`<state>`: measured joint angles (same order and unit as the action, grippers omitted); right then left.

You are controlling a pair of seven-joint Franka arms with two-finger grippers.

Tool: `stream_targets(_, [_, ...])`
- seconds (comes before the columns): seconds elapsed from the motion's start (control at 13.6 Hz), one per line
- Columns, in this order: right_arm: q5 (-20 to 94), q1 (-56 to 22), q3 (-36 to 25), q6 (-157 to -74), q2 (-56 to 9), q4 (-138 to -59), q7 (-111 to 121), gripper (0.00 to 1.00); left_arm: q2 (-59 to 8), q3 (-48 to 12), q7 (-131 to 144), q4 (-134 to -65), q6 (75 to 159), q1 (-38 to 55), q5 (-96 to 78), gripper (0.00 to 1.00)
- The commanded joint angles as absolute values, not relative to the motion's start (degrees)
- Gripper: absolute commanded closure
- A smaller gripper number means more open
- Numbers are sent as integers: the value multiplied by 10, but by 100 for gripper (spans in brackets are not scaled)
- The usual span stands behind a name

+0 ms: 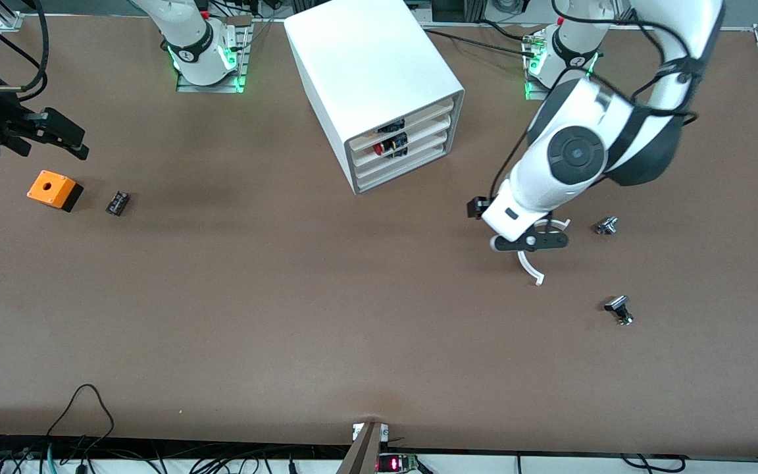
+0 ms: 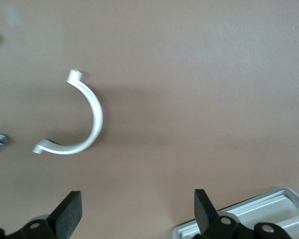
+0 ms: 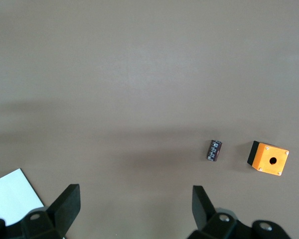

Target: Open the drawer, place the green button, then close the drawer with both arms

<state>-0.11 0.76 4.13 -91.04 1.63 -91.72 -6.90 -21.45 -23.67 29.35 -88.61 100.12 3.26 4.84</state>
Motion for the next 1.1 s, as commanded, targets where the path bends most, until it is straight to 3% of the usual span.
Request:
stream_targets(0.0, [-3, 15, 46, -897, 12, -903, -63, 1, -207, -210, 181, -829, 947, 18, 63, 1])
stream_targets(0.22, [-3, 15, 46, -898, 12, -902, -63, 1, -135, -122, 64, -865, 948, 23, 8, 1])
stream_targets(0.59, [-4, 15, 46, -897, 13, -902, -64, 1, 8, -59, 3, -972, 943, 21, -25, 1])
stream_targets(1.03, [-4, 15, 47, -897, 13, -901, -64, 1, 34, -1, -31, -977, 946, 23, -22, 1])
